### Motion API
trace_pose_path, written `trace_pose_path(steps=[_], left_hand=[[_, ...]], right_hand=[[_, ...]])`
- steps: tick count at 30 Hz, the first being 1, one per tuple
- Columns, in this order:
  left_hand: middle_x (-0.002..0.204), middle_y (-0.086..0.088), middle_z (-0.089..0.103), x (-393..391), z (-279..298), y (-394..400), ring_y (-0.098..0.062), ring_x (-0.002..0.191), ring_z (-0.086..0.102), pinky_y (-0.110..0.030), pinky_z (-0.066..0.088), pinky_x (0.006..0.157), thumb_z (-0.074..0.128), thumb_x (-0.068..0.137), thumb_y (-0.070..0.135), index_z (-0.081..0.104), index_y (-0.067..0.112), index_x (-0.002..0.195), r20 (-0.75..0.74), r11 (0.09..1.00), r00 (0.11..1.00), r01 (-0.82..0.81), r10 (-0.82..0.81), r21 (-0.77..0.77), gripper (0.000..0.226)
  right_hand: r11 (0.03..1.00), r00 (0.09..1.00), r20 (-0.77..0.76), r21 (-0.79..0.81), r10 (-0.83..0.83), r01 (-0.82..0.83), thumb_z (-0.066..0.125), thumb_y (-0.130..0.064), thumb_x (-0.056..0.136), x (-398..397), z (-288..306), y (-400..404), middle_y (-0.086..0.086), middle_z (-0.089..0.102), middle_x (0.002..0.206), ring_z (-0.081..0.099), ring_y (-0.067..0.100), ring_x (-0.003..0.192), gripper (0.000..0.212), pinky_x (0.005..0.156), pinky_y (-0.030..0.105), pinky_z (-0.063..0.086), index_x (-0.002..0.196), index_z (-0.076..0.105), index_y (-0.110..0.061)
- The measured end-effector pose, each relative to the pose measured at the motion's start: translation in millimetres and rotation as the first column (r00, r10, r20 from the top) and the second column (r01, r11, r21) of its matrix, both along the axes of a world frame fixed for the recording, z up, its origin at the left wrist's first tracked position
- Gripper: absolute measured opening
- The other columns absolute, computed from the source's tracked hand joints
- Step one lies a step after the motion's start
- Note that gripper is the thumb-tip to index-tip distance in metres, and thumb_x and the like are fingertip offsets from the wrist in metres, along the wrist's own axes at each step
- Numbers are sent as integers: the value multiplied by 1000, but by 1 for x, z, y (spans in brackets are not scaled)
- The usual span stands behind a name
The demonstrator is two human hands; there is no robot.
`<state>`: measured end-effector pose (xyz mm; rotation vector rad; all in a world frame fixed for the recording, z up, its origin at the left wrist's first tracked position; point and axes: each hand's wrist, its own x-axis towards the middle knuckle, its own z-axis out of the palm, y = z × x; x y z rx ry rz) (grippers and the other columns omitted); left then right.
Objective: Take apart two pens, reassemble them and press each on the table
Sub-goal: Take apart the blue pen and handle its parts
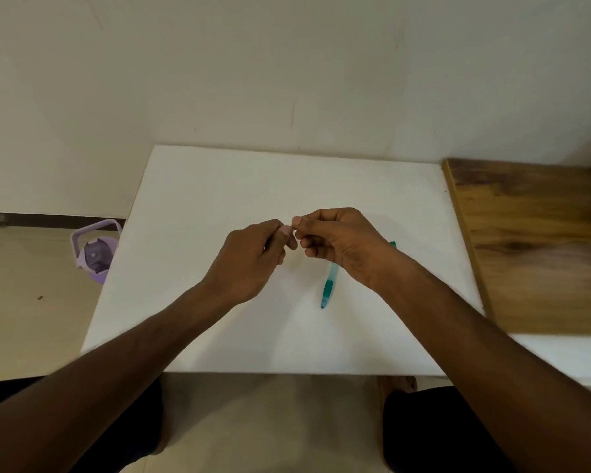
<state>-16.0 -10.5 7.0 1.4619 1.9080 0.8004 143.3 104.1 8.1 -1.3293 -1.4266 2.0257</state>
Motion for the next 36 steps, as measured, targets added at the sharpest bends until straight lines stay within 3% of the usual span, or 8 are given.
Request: trace_pose_path(steps=[3, 5, 7, 14, 20, 24, 29, 36], left_hand=[[74, 8, 67, -1, -5, -6, 3, 66, 59, -8, 40, 60, 40, 113, 38, 72, 29, 92, 30, 997, 999, -40, 42, -69, 40], [78, 9, 71, -4, -8, -10, 2, 62, 57, -12, 40, 57, 42, 112, 41, 75, 32, 92, 94, 991, 990, -97, 106, -95, 39], [85, 12, 73, -6, -9, -11, 3, 66, 60, -19, 47, 63, 46, 110, 45, 76, 35, 94, 163, 983, 973, -145, 163, -115, 36], [94, 17, 76, -11, -11, -9, -7, 94, 72, -36, 64, 90, 57, 106, 47, 80, 41, 103, 311, 961, 914, -216, 262, -174, 24], [90, 12, 79, -11, -8, -2, -10, 90, 75, -23, 65, 77, 60, 106, 35, 79, 30, 107, 327, 963, 908, -217, 260, -163, 20], [94, 9, 80, -7, -7, 4, -13, 88, 77, -25, 62, 80, 62, 105, 36, 81, 20, 107, 278, 963, 929, -201, 245, -177, 25], [84, 15, 78, -4, -9, 6, -4, 75, 74, -2, 47, 58, 65, 101, 45, 80, 28, 94, 176, 975, 969, -146, 176, -168, 23], [73, 21, 75, -2, -13, 5, 9, 70, 71, 1, 44, 53, 66, 99, 48, 74, 41, 83, 140, 981, 981, -109, 133, -163, 19]], right_hand=[[995, 996, 57, 77, -61, 57, 84, -26, 89, 0, 2, 5, 3, 80, 82, 74, 14, 71, 23, 72, 24, 62, 100, 81, -6], [924, 949, 311, 375, -43, -81, 84, -31, 89, 2, 2, 9, -4, 81, 79, 76, 9, 68, 16, 68, 20, 62, 94, 83, -16], [816, 873, 487, 517, -33, -259, 81, -34, 91, 5, 1, 10, -7, 80, 78, 75, 9, 67, 15, 69, 19, 62, 91, 83, -19], [668, 686, 722, 467, 90, -579, 81, -43, 90, -2, -15, 3, -13, 64, 66, 59, 8, 65, 24, 67, 20, 42, 81, 79, -21], [672, 798, 598, 622, -75, -403, 73, -46, 95, 0, -9, 7, -12, 69, 70, 64, 6, 65, 30, 63, 12, 42, 82, 78, -20], [900, 943, 330, 401, 35, -173, 77, -35, 94, 3, 1, 9, -6, 81, 83, 74, 7, 73, 16, 69, 21, 58, 96, 83, -20], [938, 955, 267, 281, 127, -203, 82, -23, 90, 5, -1, 4, 1, 81, 86, 74, 14, 78, 11, 79, 30, 63, 95, 84, -14], [932, 930, 326, 250, 173, -261, 78, -22, 91, 3, 1, 4, -1, 79, 78, 69, 10, 74, 8, 76, 29, 62, 89, 83, -15]])
